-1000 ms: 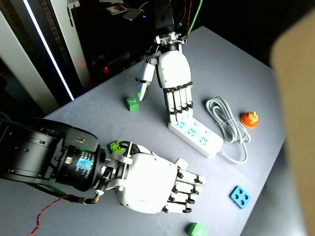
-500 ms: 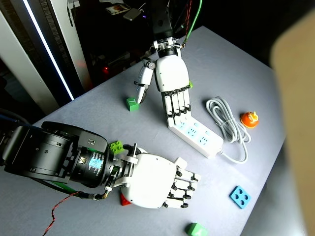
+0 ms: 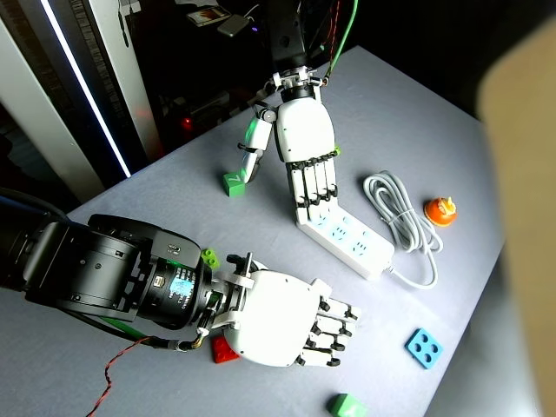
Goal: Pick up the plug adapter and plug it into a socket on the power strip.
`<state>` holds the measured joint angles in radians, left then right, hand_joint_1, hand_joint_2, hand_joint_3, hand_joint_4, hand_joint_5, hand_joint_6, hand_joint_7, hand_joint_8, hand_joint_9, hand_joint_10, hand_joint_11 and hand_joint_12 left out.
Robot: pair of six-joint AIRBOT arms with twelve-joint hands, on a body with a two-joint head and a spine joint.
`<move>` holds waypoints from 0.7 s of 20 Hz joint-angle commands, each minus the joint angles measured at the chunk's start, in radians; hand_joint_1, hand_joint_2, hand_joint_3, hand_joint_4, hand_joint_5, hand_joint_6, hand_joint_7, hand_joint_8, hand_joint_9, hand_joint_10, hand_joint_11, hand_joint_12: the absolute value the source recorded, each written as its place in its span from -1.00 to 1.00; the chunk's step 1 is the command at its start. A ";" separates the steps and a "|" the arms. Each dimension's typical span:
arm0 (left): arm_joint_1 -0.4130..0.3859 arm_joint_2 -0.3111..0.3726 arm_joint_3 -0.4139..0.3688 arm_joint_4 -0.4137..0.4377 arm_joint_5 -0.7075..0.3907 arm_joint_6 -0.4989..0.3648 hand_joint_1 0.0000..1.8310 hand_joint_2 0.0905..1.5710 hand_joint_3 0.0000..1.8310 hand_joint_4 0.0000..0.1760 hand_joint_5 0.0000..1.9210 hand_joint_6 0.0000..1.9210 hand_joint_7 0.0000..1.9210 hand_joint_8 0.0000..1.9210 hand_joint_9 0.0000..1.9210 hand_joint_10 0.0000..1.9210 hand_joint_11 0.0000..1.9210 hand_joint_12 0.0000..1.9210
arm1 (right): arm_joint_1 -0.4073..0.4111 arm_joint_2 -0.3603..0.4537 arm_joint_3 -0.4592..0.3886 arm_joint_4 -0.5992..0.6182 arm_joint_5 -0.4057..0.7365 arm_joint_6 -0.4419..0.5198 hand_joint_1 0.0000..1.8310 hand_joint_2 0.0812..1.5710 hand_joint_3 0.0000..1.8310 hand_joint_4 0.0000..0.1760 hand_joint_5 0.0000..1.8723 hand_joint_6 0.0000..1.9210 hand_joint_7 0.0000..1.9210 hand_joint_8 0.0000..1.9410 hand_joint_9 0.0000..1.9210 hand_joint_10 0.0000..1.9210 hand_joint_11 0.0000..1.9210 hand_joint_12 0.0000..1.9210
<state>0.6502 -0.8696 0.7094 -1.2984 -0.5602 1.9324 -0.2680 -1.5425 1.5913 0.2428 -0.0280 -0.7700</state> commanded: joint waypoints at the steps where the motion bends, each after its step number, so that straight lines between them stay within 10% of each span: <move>1: 0.001 0.009 0.007 0.008 -0.031 -0.007 -1.00 0.50 -1.00 -1.00 -1.00 -1.00 -1.00 -1.00 -1.00 -1.00 -1.00 -1.00 | 0.018 0.003 0.002 0.004 0.099 0.006 0.30 0.58 -1.00 -1.00 -0.87 -1.00 -0.87 -1.00 -0.83 -1.00 -1.00 -0.30; 14: -0.005 0.024 -0.015 -0.082 -0.051 0.019 -1.00 0.51 -1.00 -1.00 -1.00 -1.00 -1.00 -1.00 -1.00 -1.00 -1.00 -1.00 | 0.012 -0.014 0.023 0.004 0.100 0.006 0.32 0.57 -1.00 -1.00 -0.83 -0.99 -0.84 -1.00 -0.81 -0.99 -1.00 -0.28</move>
<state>0.6453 -0.8555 0.6956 -1.3781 -0.5739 1.9556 -0.2649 -1.5608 1.6108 0.2428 -0.0284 -0.7700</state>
